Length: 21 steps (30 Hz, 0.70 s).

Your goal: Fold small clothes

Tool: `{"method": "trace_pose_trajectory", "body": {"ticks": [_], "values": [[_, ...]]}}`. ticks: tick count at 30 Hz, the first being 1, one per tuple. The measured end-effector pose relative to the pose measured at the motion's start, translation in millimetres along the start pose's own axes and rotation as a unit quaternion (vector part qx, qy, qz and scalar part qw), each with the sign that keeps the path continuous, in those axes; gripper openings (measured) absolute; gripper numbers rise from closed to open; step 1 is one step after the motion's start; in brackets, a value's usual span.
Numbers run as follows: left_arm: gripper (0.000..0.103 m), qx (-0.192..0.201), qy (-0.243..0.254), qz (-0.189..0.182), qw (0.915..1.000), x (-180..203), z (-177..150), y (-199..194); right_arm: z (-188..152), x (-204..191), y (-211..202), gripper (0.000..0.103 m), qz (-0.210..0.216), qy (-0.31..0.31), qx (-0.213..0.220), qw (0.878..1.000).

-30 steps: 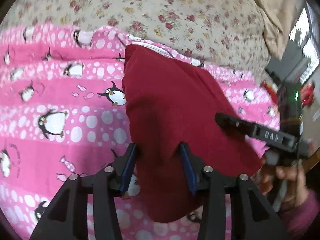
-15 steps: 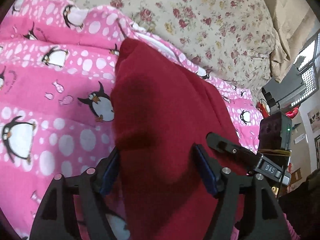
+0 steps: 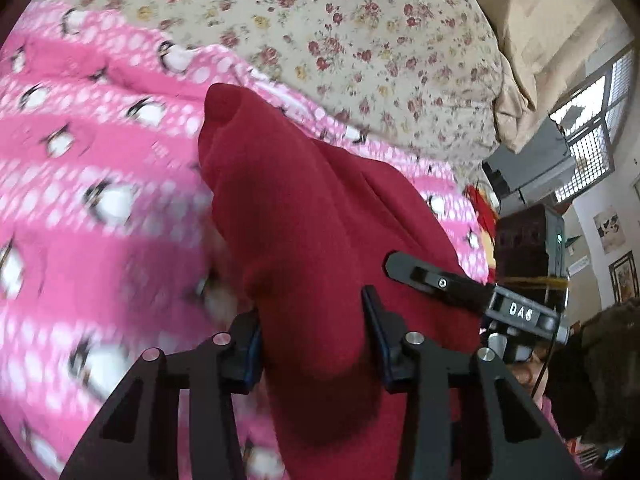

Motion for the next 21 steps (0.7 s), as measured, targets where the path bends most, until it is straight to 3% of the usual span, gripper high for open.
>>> {"method": "trace_pose_trajectory", "body": {"ticks": [2, 6, 8, 11, 14, 18, 21], "values": [[0.022, -0.006, -0.004, 0.018, 0.9998, -9.5, -15.4, 0.3, -18.5, -5.4, 3.5, 0.051, -0.004, -0.004, -0.008, 1.0], [0.032, -0.028, -0.013, 0.081, 0.9962, -33.1, -41.0, 22.1, -54.9, 2.2, 29.1, 0.061, -0.102, -0.036, -0.048, 0.993], [0.037, -0.007, -0.01, 0.091, 0.9958, -32.4, -46.4, 12.1, -60.3, -1.0, 16.0, 0.061, -0.108, -0.036, -0.035, 0.993], [0.038, 0.028, 0.023, 0.155, 0.9873, -19.9, -46.7, -8.9, -66.9, -23.6, -19.1, 0.061, -0.158, -0.078, 0.0, 0.984], [0.038, 0.061, 0.027, 0.179, 0.9816, -14.8, -44.2, -17.6, -76.5, -59.6, -39.9, 0.054, -0.152, -0.142, 0.008, 0.978], [0.038, 0.078, 0.033, 0.194, 0.9774, -13.5, -44.8, -11.2, -101.1, -104.0, -24.3, 0.05, -0.169, -0.251, -0.007, 0.953], [0.038, 0.09, 0.045, 0.19, 0.9766, -13.5, -50.2, -8.4, -113.5, -101.5, -3.4, 0.045, -0.224, -0.282, -0.025, 0.932]]}}
Point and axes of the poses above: each gripper's, at about its wrist camera, not at the fingertips, and y roughly the way its jaws point, x to its right, z to its top, the point moved 3 cm from there along y, roughly the way its jaws point, and after that the axes turned 3 degrees about -x, right-handed, at the moved point
